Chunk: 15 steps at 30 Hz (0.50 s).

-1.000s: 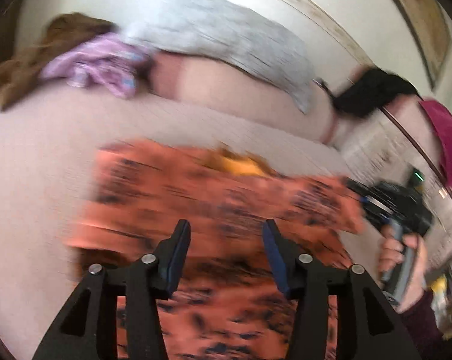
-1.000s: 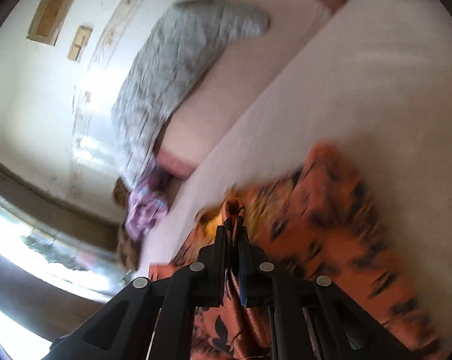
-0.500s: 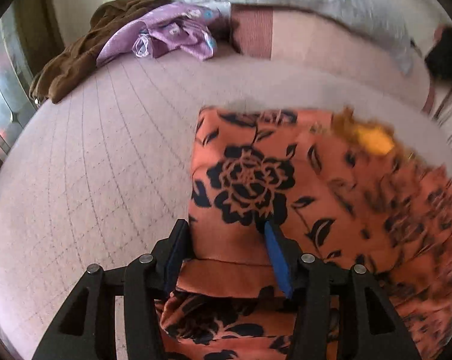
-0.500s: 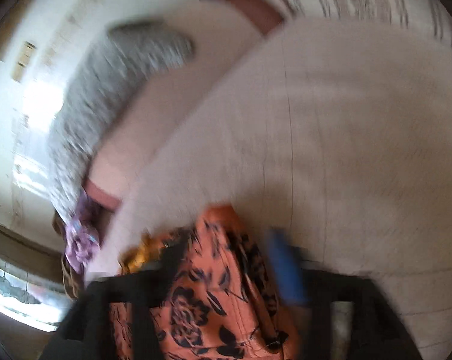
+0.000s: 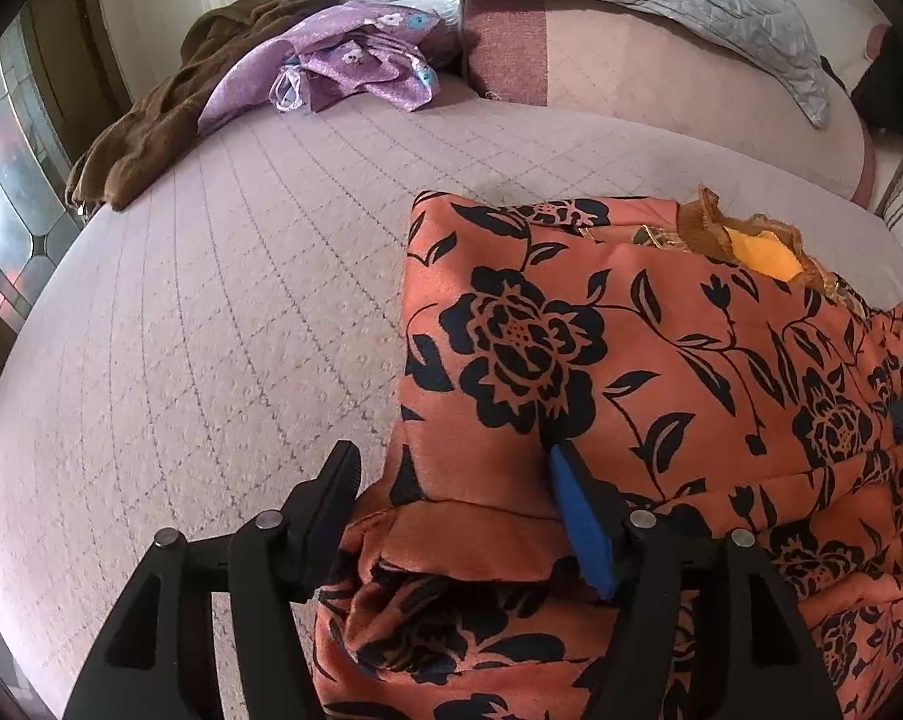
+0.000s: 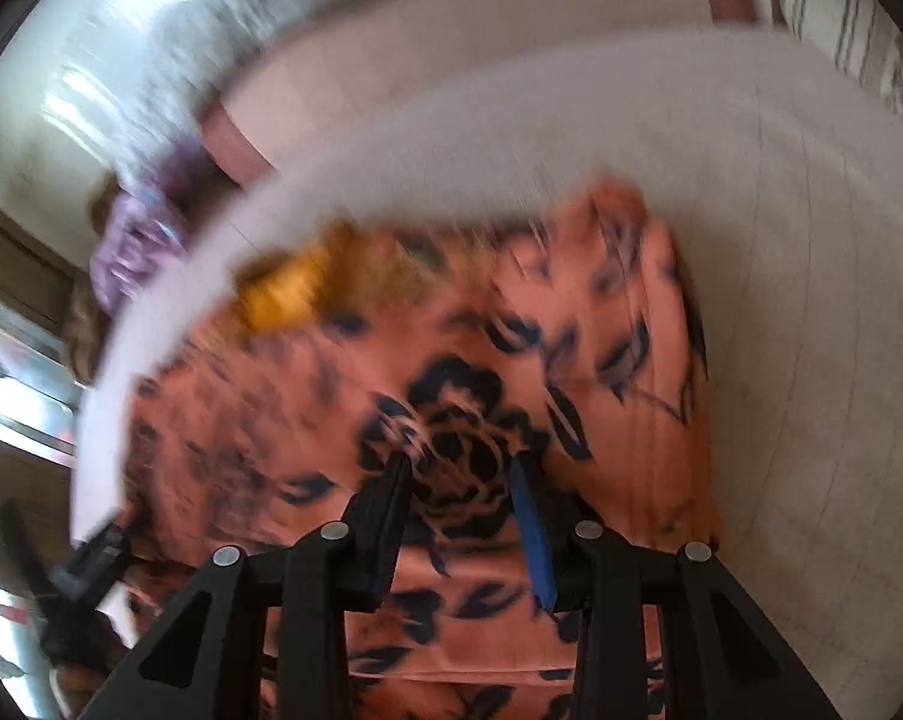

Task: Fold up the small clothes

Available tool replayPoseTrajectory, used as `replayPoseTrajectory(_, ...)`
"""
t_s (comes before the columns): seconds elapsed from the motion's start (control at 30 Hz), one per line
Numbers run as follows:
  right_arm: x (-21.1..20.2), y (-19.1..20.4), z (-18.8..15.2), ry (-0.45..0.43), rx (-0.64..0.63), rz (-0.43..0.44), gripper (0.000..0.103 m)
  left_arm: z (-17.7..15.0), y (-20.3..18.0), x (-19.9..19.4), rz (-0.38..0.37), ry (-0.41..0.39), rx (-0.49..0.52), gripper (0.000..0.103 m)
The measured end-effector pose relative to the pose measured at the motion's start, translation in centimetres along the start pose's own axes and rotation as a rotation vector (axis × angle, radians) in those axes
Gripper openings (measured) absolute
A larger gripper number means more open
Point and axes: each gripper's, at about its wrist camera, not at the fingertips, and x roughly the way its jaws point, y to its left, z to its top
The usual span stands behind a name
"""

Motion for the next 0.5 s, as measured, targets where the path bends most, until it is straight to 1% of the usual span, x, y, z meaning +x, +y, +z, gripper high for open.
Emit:
replayPoseTrajectory(0.1, -0.8, -0.2, -0.1, -0.018, -0.007, 0.011, 0.036, 0.1, -0.1, -0.5, 0.006, -0.016, 0.004, 0.067)
replayPoseTrajectory(0.17, -1.6, 0.3, 0.1, -0.054, 0.0, 0.055, 0.036, 0.0, -0.3, -1.0, 0.012, -0.034, 0.013, 0.067)
replayPoseTrajectory(0.3, -3.3, 2.1, -0.1, -0.129, -0.06, 0.099, 0.036, -0.2, -0.9, -2.5, 0.021, -0.083, 0.032, 0.067)
replayPoseTrajectory(0.37, -3.4, 3.0, -0.4, -0.14, -0.088, 0.134, 0.036, -0.1, -1.2, -3.3, 0.019, -0.112, 0.04, 0.067)
replayPoseTrajectory(0.43, -3.1, 3.9, -0.5, -0.137, -0.109, 0.131, 0.036, 0.0, -1.9, -3.9, 0.027, -0.139, 0.055, 0.067)
replayPoseTrajectory(0.5, -2.3, 4.5, -0.6, -0.112, -0.121, 0.117, 0.036, 0.1, -2.4, -4.1, 0.036, -0.152, 0.07, 0.067)
